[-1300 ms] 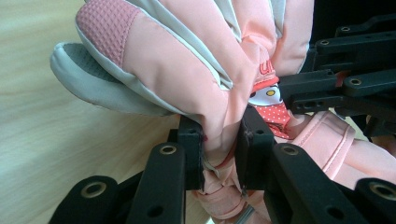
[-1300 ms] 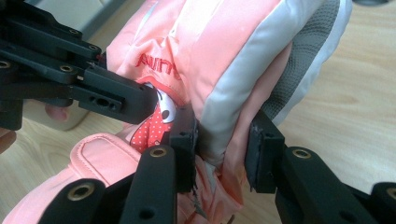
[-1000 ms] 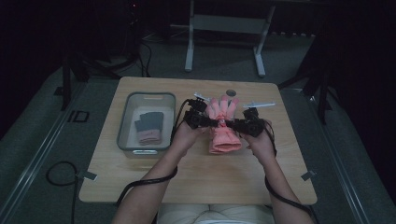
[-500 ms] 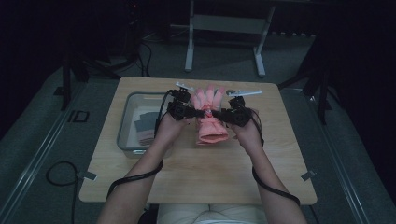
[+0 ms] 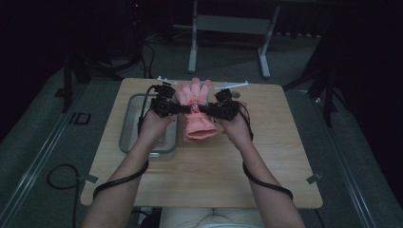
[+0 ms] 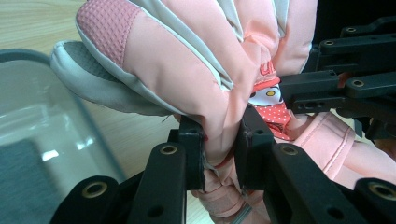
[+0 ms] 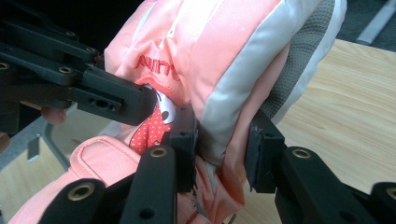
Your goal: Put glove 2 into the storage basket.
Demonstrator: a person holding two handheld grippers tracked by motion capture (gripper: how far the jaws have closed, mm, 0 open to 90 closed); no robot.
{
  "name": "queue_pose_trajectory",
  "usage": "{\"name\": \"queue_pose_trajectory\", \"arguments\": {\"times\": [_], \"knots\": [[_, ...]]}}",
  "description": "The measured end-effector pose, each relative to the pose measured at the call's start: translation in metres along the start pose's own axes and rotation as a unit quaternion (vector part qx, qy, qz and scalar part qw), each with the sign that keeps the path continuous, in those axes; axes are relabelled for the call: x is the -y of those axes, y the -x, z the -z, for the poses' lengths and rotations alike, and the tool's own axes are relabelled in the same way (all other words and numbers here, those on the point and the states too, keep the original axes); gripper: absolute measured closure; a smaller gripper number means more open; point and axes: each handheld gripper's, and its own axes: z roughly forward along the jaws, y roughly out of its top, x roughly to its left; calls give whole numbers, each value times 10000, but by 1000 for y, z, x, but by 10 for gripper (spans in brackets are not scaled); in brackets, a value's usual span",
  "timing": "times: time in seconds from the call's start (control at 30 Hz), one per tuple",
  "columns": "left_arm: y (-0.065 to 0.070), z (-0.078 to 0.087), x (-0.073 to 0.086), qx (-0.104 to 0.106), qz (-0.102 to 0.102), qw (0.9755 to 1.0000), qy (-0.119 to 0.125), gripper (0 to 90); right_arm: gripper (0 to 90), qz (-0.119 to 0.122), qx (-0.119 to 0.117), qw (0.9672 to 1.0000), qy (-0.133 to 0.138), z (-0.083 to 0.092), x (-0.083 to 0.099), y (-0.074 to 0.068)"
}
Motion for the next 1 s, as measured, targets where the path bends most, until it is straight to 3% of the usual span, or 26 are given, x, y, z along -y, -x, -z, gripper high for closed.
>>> {"name": "queue_pose_trajectory", "arguments": {"times": [0.57, 0.77, 1.0], "knots": [[-40, 53, 18, -384, 333, 9984, 241, 745, 681, 302, -348, 9988, -141, -43, -32, -46], [-63, 74, 34, -542, 573, 9963, 332, 745, 681, 481, -520, 9970, -308, -68, -45, -68], [-85, 73, 51, -575, 785, 9947, 334, 745, 681, 608, -587, 9949, -550, -95, -45, -82]]}}
